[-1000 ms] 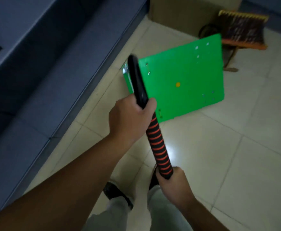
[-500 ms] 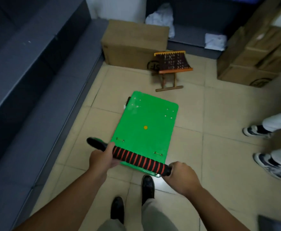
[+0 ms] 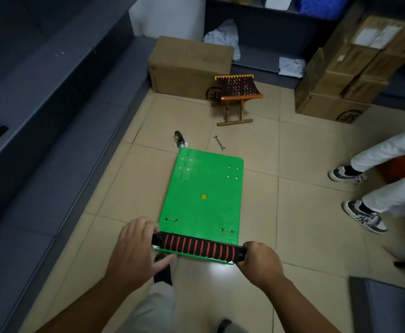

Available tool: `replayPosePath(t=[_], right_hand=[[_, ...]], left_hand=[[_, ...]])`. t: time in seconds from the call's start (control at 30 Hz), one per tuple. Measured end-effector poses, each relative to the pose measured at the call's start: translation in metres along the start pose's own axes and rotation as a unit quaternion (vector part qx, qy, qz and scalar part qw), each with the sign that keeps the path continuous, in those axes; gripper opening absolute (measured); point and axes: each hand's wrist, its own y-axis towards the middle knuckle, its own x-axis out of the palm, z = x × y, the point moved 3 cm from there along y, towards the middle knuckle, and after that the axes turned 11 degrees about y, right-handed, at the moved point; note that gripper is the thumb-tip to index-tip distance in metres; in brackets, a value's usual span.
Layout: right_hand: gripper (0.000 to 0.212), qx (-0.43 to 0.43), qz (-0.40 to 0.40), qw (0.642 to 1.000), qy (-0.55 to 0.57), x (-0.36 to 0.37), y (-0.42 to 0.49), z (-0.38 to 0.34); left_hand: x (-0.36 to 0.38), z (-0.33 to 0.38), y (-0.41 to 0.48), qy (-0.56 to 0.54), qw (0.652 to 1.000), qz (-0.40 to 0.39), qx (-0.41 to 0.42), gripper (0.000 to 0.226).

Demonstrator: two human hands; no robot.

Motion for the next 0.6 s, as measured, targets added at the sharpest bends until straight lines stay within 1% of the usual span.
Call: replayPosePath(t=[0.03, 0.07, 0.13, 0.17, 0.23, 0.27, 0.33, 0.37, 0.43, 0.47, 0.53, 0.57, 0.6], right_hand=[[0.024, -0.004, -0.005, 1.0, -0.005, 0.009, -0.014, 0.007], [0.024, -0.01, -0.007, 1.0, -0.008, 0.018, -0.029, 0.014], [0.022, -0.021, -0.016, 1.0, -0.014, 0.035, -0.063, 0.025], [0.02, -0.026, -0.02, 0.999, -0.011, 0.044, -0.08, 0.029], [0.019, -0.033, -0.035, 0.999, -0.019, 0.064, -0.113, 0.032], [0.02, -0.036, -0.043, 0.998, -0.032, 0.074, -0.13, 0.032], [0.02, -0.041, -0.054, 0.996, -0.054, 0.098, -0.167, 0.03], [0.023, -0.047, -0.047, 0.996, -0.055, 0.111, -0.185, 0.029], [0.038, -0.084, -0.007, 0.996, -0.043, 0.14, -0.227, 0.023], [0.047, -0.109, 0.029, 0.993, -0.041, 0.156, -0.249, 0.019], [0.063, -0.148, 0.125, 0.981, -0.028, 0.186, -0.292, 0.01], [0.066, -0.151, 0.159, 0.975, -0.023, 0.2, -0.312, 0.006], [0.069, -0.142, 0.18, 0.973, -0.026, 0.213, -0.33, 0.005]], left_hand=[[0.008, 0.004, -0.012, 0.004, 0.999, -0.036, 0.009, 0.067], [0.015, 0.009, -0.025, 0.003, 0.997, -0.073, 0.014, 0.065], [0.029, 0.02, -0.055, -0.005, 0.99, -0.143, 0.016, 0.04], [0.033, 0.024, -0.071, -0.005, 0.987, -0.16, 0.013, 0.03], [0.036, 0.026, -0.109, -0.015, 0.984, -0.179, -0.005, 0.02], [0.035, 0.025, -0.131, -0.018, 0.983, -0.181, -0.006, 0.02], [0.032, 0.022, -0.177, -0.018, 0.984, -0.176, -0.006, 0.027], [0.032, 0.021, -0.197, -0.021, 0.985, -0.17, -0.004, 0.032], [0.03, 0.023, -0.234, -0.026, 0.988, -0.147, 0.022, 0.042], [0.029, 0.024, -0.25, -0.032, 0.99, -0.131, 0.041, 0.044], [0.028, 0.02, -0.286, -0.056, 0.992, -0.09, 0.06, 0.037], [0.03, 0.016, -0.307, -0.065, 0.993, -0.073, 0.067, 0.035], [0.03, 0.014, -0.33, -0.072, 0.993, -0.07, 0.069, 0.039]])
